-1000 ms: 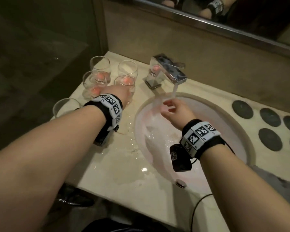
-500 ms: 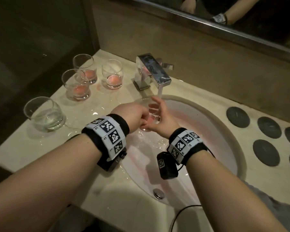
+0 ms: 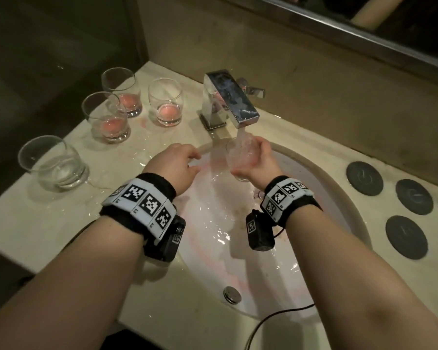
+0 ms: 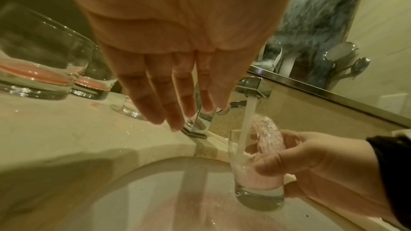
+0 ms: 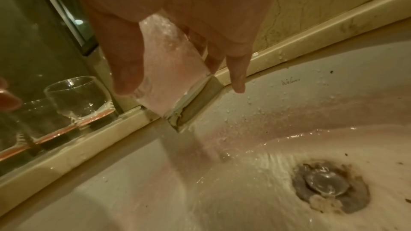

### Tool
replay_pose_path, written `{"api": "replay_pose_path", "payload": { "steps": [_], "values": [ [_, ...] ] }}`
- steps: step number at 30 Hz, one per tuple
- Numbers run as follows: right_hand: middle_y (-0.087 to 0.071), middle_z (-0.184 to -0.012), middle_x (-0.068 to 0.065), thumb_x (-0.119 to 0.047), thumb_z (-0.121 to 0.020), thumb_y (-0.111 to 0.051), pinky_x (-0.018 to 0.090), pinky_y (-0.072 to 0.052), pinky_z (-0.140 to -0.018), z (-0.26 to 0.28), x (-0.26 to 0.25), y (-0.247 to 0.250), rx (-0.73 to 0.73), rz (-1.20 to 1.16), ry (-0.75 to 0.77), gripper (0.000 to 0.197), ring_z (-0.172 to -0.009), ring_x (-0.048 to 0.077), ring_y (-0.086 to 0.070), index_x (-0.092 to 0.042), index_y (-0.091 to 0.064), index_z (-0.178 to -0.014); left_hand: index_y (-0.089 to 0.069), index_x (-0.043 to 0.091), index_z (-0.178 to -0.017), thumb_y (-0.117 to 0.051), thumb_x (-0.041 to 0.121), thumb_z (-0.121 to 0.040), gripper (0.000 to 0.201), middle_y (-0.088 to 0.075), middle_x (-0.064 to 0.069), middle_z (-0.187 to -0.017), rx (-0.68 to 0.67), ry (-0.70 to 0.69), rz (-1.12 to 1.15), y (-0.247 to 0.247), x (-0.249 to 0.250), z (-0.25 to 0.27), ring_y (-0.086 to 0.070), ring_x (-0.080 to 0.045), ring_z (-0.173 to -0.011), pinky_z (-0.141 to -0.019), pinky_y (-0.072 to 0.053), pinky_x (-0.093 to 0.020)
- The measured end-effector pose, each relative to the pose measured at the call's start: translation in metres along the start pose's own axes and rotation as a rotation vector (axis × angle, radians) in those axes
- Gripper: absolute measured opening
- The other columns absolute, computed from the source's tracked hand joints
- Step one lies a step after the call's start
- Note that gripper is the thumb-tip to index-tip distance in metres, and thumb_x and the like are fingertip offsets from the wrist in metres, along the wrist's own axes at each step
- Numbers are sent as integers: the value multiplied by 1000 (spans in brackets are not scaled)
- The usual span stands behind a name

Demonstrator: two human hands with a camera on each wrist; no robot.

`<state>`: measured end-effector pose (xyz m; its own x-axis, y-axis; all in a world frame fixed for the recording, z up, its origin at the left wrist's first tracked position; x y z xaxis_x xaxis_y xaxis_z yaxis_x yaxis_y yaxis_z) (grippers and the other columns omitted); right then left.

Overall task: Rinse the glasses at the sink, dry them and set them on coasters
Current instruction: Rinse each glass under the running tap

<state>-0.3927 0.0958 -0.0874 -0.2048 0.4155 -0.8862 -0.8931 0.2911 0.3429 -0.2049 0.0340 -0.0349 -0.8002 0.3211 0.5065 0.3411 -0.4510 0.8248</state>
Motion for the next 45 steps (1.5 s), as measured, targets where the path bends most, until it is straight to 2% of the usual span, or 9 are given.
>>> {"api": "replay_pose_path", "payload": {
  "steps": [7, 11, 14, 18, 21, 26, 35, 39, 45],
  "values": [
    [-35, -140, 6, -4, -66, -83, -2, -40, -59, -13, 1, 7, 45, 87, 47, 89, -119, 17, -44, -19, -33, -138, -57, 20, -120, -56, 25, -92, 29, -51, -2, -129, -42, -10, 35, -12, 2, -22, -56, -20, -108, -91, -39, -29],
    [-34, -142, 4, -12, -65, -85, 23, -45, -94, -12, -2, 10, 35, 186, 40, 90, -123, 17, -42, -23, -35, -138, -58, 20, -118, -56, 26, -92, 27, -53, -2, -126, -65, -19, 35, -16, 0, -29, -57, -20, -107, -90, -41, -29],
    [-36, -137, 1, -15, -64, -85, 25, -45, -89, -11, -10, 11, -8, 286, 49, 92, -120, 16, -42, -22, -33, -140, -59, 20, -117, -56, 27, -92, 26, -55, 0, -125, -71, -19, 42, -16, -1, -32, -57, -20, -106, -91, -41, -30],
    [-38, -136, 6, -27, -65, -83, 30, -35, -97, -9, -25, 13, -111, 773, 113, 96, -126, 23, -35, -18, -29, -144, -60, 21, -113, -55, 29, -92, 23, -59, 2, -120, -75, -17, 48, -16, -2, -31, -58, -19, -102, -88, -44, -32],
    [-41, -132, 7, -32, -66, -78, 32, -39, -86, -6, -33, 14, -148, 1148, 159, 85, -120, 25, -37, -20, -34, -139, -61, 20, -111, -54, 29, -92, 22, -61, 1, -118, -73, -25, 49, -17, -1, -28, -58, -19, -101, -87, -43, -31],
    [-40, -131, 6, -30, -70, -73, 40, -41, -94, -1, -39, 18, -98, 1401, 174, 82, -121, 27, -37, -28, -32, -140, -62, 18, -113, -53, 27, -93, 23, -61, -1, -119, -62, -53, 49, -13, 9, -23, -57, -21, -104, -89, -45, -33],
    [-44, -133, 6, -27, -64, -84, 34, -45, -96, -4, -29, 27, 17, 727, 50, 94, -118, 21, -47, -21, -32, -141, -62, 19, -110, -54, 27, -92, 21, -60, 0, -119, -30, -84, 67, -7, 18, -20, -57, -20, -104, -87, -43, -30],
    [-46, -125, -4, -18, -64, -85, 10, -50, -69, -9, -19, 16, 31, 439, -2, 95, -93, 9, -58, -17, -30, -142, -61, 19, -112, -52, 27, -93, 22, -59, 0, -120, -34, -89, 55, -8, 14, -18, -57, -20, -104, -84, -41, -28],
    [-51, -129, 2, -15, -61, -85, 42, -53, -89, -13, -21, 6, 78, 312, 33, 93, -113, 20, -54, -21, -33, -138, -62, 19, -111, -54, 28, -93, 22, -59, 0, -119, -37, -73, 39, -5, 6, -20, -57, -20, -103, -84, -42, -29]
  ]
}}
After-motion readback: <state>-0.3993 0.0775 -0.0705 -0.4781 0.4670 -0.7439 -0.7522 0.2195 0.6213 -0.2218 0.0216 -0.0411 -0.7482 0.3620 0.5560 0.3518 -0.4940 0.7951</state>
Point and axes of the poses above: each hand's wrist, its own z-axis away from the middle knuckle, its own y-axis out of the back of the hand, x = y × z, the point moved 6 cm from there along -z, towards the middle knuckle
